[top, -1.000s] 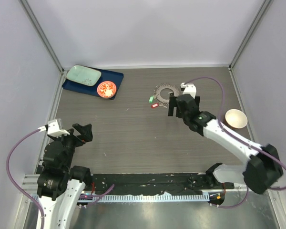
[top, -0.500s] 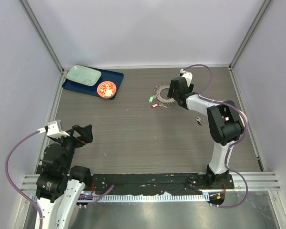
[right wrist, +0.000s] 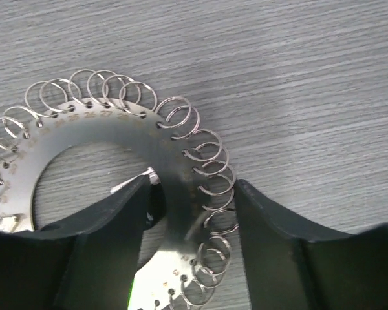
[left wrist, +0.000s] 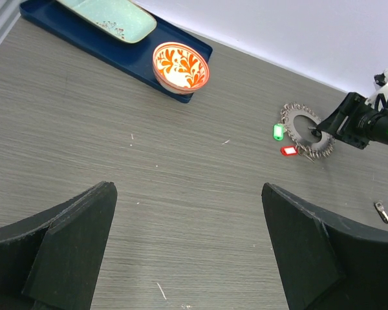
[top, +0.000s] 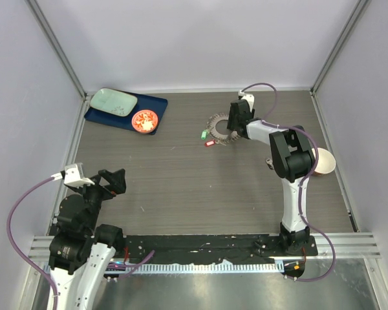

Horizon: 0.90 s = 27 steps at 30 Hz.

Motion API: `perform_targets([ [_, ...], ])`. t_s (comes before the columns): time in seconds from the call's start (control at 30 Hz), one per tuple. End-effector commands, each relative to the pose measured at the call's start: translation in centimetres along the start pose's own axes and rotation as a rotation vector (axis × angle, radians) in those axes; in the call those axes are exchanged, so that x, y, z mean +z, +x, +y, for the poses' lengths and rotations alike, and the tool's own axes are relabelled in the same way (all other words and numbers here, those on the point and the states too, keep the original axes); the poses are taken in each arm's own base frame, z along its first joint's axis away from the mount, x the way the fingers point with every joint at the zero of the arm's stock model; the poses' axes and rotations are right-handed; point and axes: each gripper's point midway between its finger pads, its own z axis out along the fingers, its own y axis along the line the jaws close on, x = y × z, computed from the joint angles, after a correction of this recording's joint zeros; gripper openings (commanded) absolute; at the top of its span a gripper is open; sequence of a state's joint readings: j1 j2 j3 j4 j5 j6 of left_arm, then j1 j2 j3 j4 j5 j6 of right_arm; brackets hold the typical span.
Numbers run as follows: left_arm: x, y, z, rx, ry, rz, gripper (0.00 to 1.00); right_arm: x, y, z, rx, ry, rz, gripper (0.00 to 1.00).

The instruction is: Put the keys on the keyring

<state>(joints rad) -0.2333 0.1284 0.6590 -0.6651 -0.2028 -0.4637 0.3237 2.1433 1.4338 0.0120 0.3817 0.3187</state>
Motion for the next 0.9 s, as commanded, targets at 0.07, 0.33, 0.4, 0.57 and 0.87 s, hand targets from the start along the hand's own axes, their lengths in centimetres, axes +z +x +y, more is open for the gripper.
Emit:
perform_targets([
  [0.07, 0.2, -0.1, 0.0, 0.007, -0.004, -0.003, 1.00, -1.8, -0.4, 1.6, -0.079, -0.084, 0.001, 0.49],
  [0.33, 0.3, 0.2, 0.1, 0.007, -0.005, 0.005, 1.00, -8.4, 5.6, 4.9, -0.270, -0.224, 0.070, 0.27],
  [0.4, 0.3, 0.1, 0.0, 0.004, -0.002, 0.001, 1.00, -10.8, 7.0, 5.1, -0.307, -0.262, 0.080, 0.27],
  [0.57, 0.4, 0.3, 0.0, 0.004, 0.000, 0.011, 1.00, -16.7, 11.4, 7.9, -0.448, -0.402, 0.123, 0.27],
  [0.87, 0.7, 0.5, 0.1, 0.004, -0.006, 0.018, 1.00, -21.5, 10.9, 9.1, -0.605, -0.489, 0.042, 0.57],
])
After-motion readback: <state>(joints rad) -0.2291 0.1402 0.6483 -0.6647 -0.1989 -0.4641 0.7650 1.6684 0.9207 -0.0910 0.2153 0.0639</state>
